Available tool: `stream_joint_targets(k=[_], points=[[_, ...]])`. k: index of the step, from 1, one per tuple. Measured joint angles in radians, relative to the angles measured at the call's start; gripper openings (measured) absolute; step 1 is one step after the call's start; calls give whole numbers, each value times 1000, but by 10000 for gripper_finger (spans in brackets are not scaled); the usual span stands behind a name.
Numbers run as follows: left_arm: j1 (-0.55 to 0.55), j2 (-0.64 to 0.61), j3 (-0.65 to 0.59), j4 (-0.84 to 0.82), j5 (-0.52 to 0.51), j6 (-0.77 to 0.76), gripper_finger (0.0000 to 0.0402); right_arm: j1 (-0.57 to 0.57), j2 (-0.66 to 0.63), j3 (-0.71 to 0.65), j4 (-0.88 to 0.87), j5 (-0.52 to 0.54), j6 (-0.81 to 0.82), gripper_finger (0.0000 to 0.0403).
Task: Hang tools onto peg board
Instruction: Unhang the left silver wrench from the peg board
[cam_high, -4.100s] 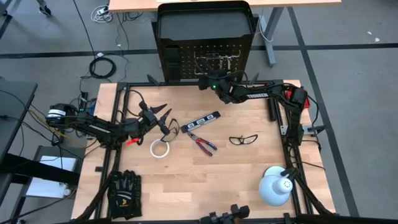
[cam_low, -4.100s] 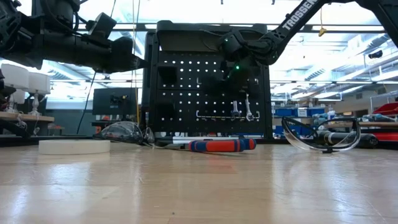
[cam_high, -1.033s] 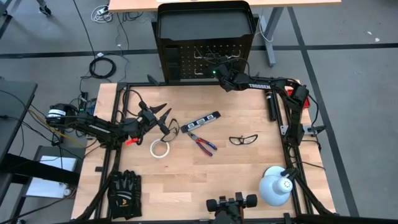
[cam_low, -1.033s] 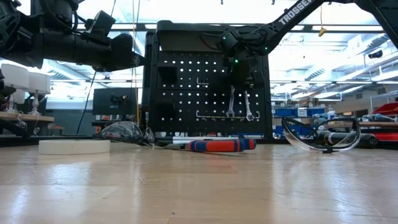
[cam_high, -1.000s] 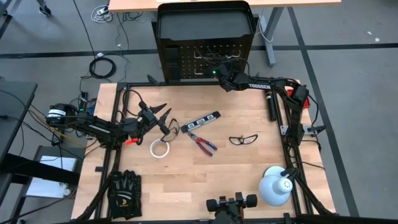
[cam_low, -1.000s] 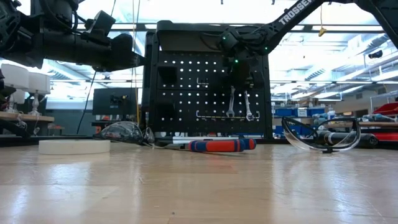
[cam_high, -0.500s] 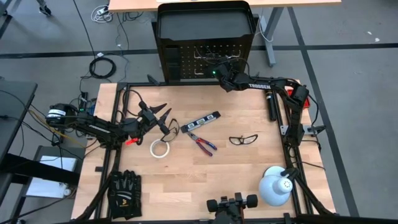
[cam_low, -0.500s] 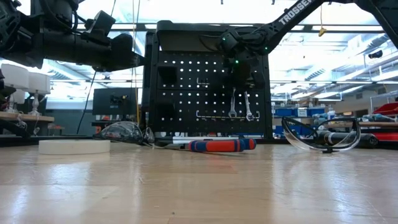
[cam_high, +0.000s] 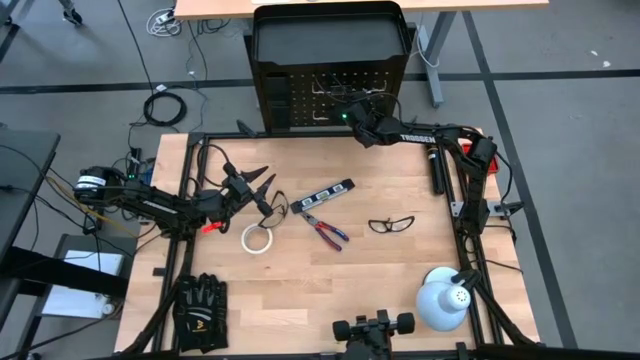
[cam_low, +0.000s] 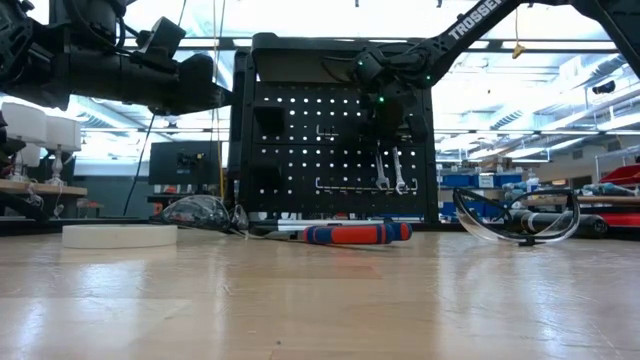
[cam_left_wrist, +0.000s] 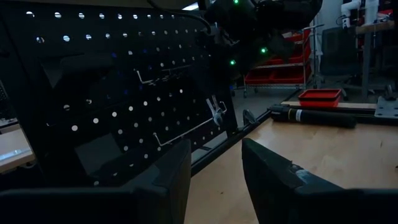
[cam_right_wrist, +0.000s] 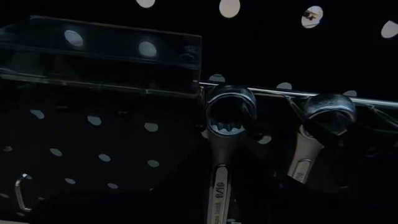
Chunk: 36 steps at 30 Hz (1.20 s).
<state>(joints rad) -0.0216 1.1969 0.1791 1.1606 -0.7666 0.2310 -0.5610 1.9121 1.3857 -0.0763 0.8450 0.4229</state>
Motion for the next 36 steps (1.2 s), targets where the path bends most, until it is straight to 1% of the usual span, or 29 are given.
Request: stream_joint_targets(k=[15, 36], points=[[0, 0, 0, 0, 0, 0, 144, 2, 0, 0, -18, -7, -19, 63], [0, 0, 0, -4, 0, 4, 144, 16, -29, 0, -64, 25, -35, 67]])
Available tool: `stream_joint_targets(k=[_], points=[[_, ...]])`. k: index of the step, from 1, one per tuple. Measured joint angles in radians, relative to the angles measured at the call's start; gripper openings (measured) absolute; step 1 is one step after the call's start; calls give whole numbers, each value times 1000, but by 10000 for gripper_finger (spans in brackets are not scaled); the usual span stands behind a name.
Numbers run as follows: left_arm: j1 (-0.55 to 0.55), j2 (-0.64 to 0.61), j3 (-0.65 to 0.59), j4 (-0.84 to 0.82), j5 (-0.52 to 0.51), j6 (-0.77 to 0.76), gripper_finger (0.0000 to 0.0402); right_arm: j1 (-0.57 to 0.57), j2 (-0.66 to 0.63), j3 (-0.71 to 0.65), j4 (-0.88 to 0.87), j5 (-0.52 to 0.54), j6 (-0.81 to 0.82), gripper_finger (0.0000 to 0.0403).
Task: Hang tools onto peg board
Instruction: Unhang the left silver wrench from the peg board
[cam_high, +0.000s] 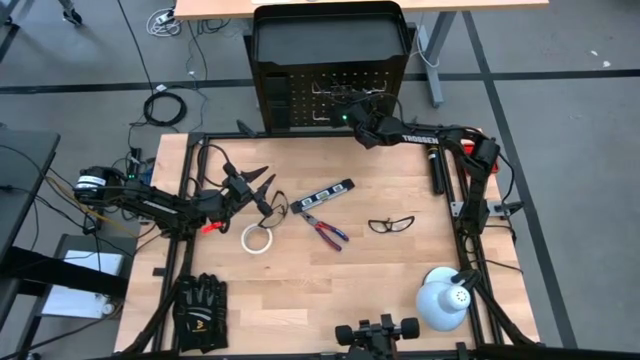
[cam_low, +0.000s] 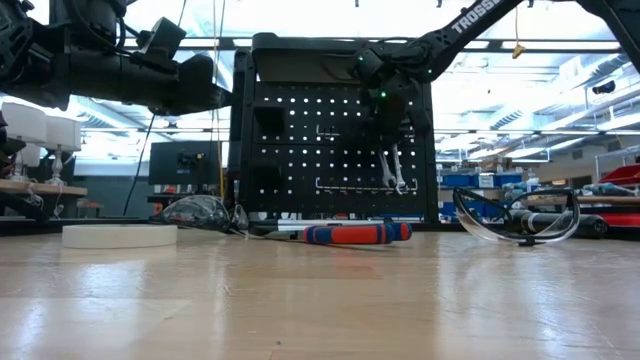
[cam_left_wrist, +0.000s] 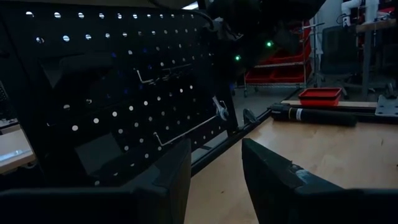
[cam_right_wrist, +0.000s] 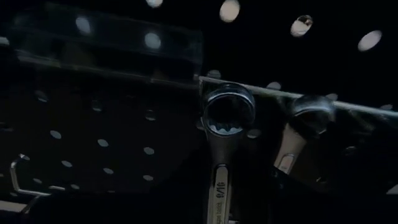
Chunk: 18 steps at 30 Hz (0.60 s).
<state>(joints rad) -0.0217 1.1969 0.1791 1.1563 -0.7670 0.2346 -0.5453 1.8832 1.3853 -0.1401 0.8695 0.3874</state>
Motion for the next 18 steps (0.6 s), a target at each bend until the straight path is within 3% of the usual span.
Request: stream_joint_targets(k=[18], points=[[0, 0, 0, -4, 0, 0, 144, 16, -15, 0, -20, 46, 1, 64]])
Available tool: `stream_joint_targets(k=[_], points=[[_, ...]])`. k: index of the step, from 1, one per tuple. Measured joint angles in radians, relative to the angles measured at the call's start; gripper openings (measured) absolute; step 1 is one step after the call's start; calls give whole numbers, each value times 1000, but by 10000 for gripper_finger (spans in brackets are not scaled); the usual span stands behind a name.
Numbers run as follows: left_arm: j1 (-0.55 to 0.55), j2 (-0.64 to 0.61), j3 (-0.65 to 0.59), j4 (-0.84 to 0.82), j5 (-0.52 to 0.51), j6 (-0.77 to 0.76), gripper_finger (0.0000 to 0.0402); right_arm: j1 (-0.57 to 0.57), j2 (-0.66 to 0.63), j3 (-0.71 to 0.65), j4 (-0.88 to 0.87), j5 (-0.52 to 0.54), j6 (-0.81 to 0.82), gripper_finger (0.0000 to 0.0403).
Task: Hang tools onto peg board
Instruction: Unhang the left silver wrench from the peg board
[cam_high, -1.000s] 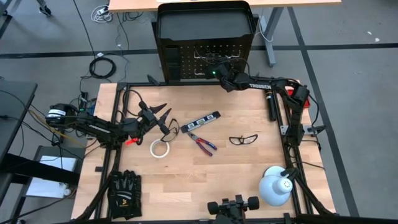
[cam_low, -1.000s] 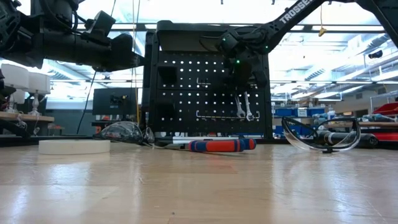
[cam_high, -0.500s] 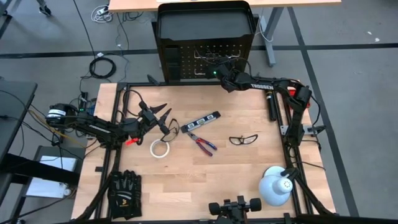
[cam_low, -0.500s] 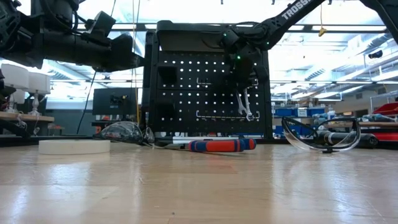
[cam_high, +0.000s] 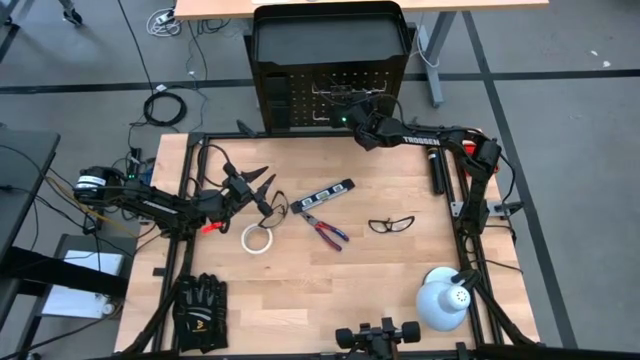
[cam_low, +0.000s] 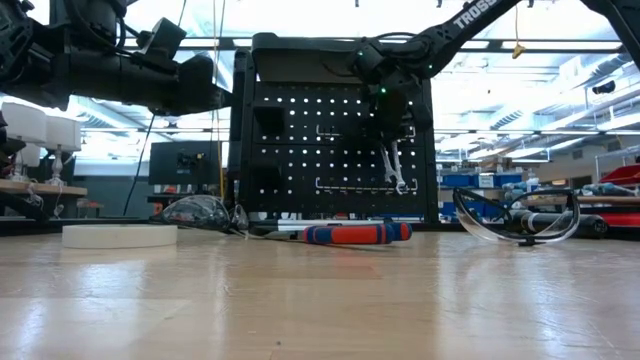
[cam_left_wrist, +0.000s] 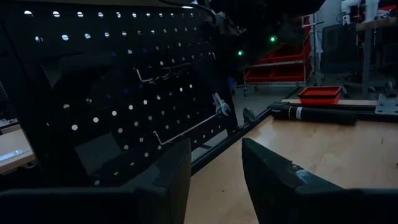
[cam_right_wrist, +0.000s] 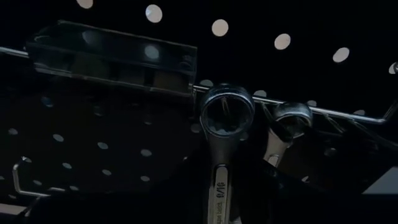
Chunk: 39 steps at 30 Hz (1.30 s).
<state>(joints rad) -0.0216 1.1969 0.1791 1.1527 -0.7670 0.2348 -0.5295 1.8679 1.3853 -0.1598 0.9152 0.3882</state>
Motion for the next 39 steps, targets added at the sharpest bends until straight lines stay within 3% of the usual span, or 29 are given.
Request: stream_joint_targets(k=[39], points=[[0, 0, 0, 1, 0, 0, 144, 55, -12, 0, -92, 64, 27, 67]])
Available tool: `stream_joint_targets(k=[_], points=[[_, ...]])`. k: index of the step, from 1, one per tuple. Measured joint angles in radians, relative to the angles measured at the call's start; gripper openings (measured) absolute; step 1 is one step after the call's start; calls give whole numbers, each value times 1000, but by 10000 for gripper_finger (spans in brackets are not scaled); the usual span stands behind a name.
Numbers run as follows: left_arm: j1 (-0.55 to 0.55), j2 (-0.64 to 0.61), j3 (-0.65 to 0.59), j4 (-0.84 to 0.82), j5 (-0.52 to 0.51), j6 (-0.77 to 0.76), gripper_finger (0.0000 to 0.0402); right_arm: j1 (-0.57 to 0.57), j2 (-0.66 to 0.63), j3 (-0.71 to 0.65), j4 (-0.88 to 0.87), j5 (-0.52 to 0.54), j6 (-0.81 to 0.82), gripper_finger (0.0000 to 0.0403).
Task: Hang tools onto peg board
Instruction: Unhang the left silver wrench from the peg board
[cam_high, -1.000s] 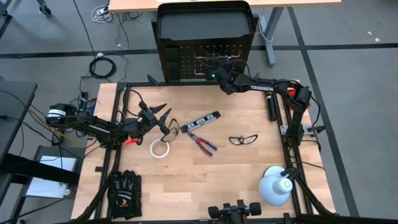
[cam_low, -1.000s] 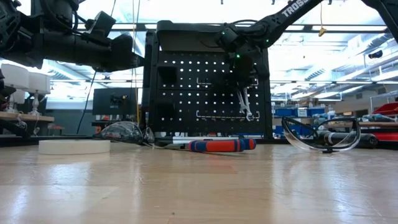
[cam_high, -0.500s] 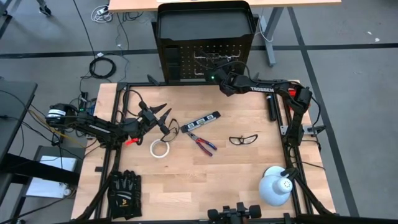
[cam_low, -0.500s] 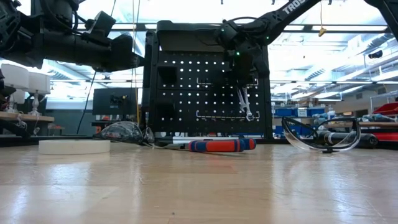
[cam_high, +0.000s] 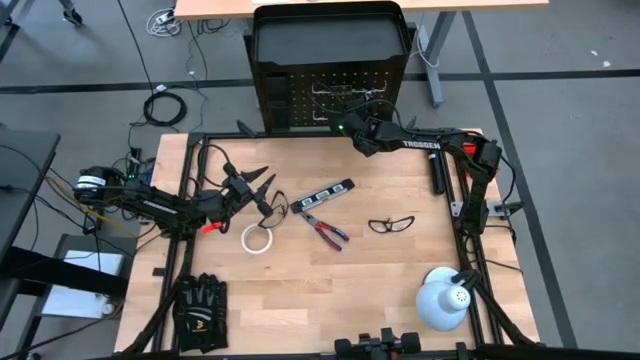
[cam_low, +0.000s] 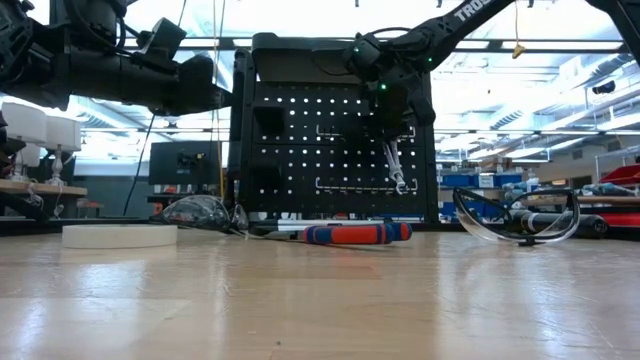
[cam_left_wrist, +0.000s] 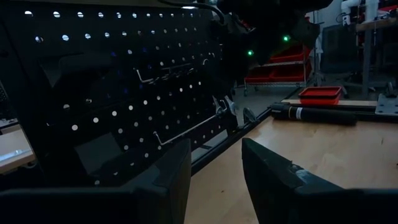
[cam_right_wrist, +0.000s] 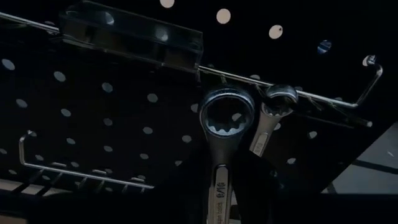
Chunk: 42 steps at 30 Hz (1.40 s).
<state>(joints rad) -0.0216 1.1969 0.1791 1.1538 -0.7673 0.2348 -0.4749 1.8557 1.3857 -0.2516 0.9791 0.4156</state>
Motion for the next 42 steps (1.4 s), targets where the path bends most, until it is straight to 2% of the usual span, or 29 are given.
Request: stream_joint_targets(k=[20, 25, 27, 29, 33, 35, 37, 42], points=[[0, 0, 0, -2, 0, 0, 144, 58, -72, 1, -89, 49, 10, 67], [0, 0, 0, -2, 0, 0, 144, 116, -85, 1, -163, -15, 9, 67], [0, 0, 0, -1, 0, 0, 144, 143, -85, 1, -191, -76, -12, 67], [0, 0, 0, -1, 0, 0, 144, 164, -80, 1, -200, -195, -49, 68], [0, 0, 0, -1, 0, 0, 144, 188, -75, 0, -253, -552, -116, 66], [0, 0, 0, 0, 0, 0, 144, 195, -75, 0, -299, -697, -128, 66], [0, 0, 0, 0, 0, 0, 144, 199, -75, 0, -374, -777, -129, 66], [0, 0, 0, 0, 0, 0, 144, 199, -76, -40, -508, -880, -128, 67]])
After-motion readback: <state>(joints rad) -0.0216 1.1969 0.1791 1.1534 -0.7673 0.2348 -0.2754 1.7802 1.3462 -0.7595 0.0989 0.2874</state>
